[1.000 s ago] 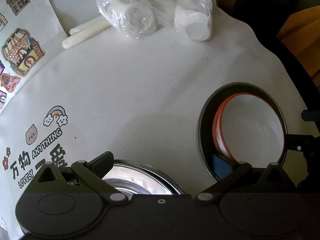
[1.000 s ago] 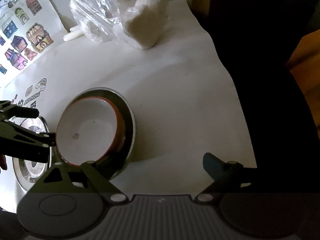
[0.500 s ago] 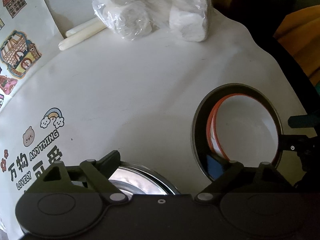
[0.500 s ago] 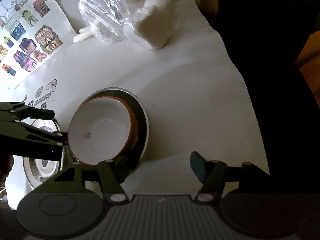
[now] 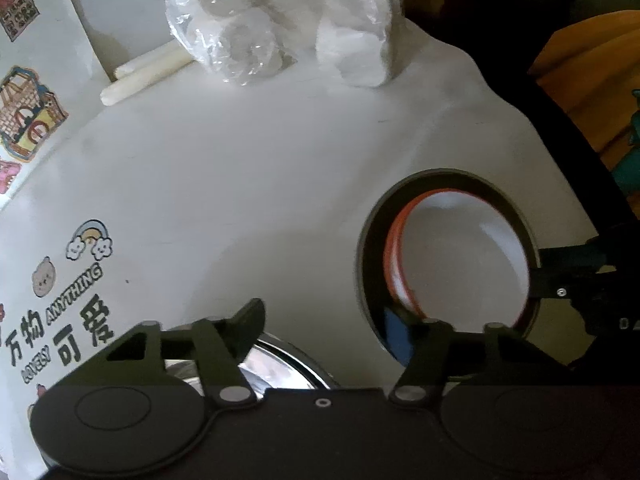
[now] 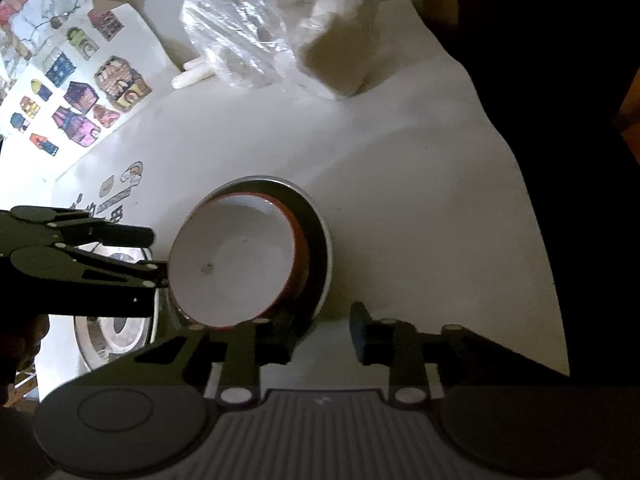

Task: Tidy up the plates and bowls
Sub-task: 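Bring the right tool to the steel bowl rim opposite the left tool and close, then lift the steel bowl with both tools and carry it over the steel plates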

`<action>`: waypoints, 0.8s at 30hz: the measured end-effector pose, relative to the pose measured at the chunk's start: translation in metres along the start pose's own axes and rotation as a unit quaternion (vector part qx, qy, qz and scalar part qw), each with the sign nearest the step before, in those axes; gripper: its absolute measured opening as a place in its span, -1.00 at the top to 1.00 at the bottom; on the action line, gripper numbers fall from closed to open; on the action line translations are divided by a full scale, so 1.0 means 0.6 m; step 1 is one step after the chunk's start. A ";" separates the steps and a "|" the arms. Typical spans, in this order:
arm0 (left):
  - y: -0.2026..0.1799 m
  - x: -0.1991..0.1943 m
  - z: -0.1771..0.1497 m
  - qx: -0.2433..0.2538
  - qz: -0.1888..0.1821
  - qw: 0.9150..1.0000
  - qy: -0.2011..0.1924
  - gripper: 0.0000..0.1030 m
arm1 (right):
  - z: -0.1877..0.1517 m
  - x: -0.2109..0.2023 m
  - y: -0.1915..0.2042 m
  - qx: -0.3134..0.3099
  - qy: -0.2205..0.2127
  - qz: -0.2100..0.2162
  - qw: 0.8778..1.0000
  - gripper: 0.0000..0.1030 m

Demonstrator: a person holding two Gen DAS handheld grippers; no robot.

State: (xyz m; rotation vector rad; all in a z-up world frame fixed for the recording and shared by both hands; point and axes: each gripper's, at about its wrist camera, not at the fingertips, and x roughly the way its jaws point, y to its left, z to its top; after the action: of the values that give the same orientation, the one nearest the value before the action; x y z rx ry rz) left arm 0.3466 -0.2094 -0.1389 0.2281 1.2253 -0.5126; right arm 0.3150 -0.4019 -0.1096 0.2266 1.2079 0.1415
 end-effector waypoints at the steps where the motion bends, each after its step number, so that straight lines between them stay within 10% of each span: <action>1: 0.000 0.001 0.000 -0.004 -0.008 1.000 0.003 -0.07 | 0.000 0.000 0.002 -0.001 0.000 0.002 1.000 0.52; 17: -0.009 -0.001 -0.008 -0.020 -0.056 0.998 -0.004 0.73 | 0.004 0.005 0.002 0.006 0.004 0.018 1.000 0.65; 24: -0.009 -0.004 -0.009 -0.029 -0.059 0.998 -0.005 0.76 | 0.000 0.003 -0.010 0.018 0.004 0.032 0.999 0.64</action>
State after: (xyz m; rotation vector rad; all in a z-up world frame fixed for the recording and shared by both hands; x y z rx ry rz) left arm 0.3388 -0.2111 -0.1378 0.1035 1.2465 -0.5784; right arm 0.3158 -0.4071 -0.1128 0.2972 1.2116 0.1769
